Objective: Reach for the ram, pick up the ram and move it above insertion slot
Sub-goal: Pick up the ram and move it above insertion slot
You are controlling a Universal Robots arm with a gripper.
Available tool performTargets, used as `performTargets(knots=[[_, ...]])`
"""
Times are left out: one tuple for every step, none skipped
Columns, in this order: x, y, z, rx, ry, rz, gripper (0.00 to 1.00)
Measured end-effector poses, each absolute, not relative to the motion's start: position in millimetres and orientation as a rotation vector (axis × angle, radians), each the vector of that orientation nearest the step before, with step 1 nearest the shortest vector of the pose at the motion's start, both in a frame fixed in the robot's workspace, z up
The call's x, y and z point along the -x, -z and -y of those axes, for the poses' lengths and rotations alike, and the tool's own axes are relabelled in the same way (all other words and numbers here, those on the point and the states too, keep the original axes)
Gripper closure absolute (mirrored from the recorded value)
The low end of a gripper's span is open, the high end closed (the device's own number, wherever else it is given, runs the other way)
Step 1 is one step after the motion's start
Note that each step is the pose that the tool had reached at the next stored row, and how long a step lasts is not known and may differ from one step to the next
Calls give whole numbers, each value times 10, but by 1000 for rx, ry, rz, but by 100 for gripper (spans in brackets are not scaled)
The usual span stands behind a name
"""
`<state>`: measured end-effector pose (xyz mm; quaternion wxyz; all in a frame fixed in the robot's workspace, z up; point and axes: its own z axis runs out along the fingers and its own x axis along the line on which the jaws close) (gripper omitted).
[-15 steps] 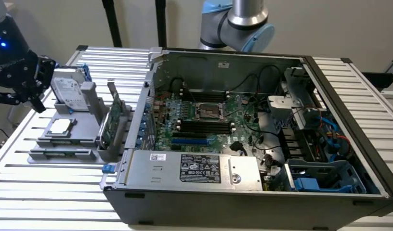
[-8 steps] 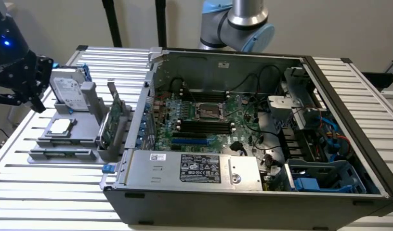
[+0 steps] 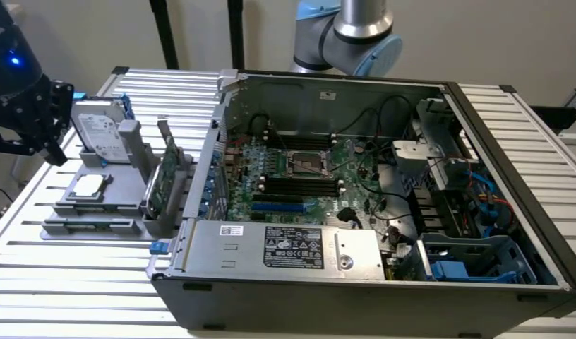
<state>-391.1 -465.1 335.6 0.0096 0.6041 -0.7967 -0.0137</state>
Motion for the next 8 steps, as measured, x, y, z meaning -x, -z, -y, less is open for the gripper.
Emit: performTargets(knots=[[3911, -3355, 4651, -1909, 41, 2471, 89], [3911, -3355, 4650, -1932, 40, 2455, 89], [3911, -3355, 4650, -1954, 38, 2438, 89], [3911, -3355, 4651, -1978, 37, 2420, 89], [3911, -3355, 4650, -2000, 35, 2402, 89], [3911, -3353, 4650, -2022, 34, 2386, 89], [3911, -3352, 4650, -2046, 33, 2366, 89], [3911, -3351, 4650, -2067, 32, 2348, 89]])
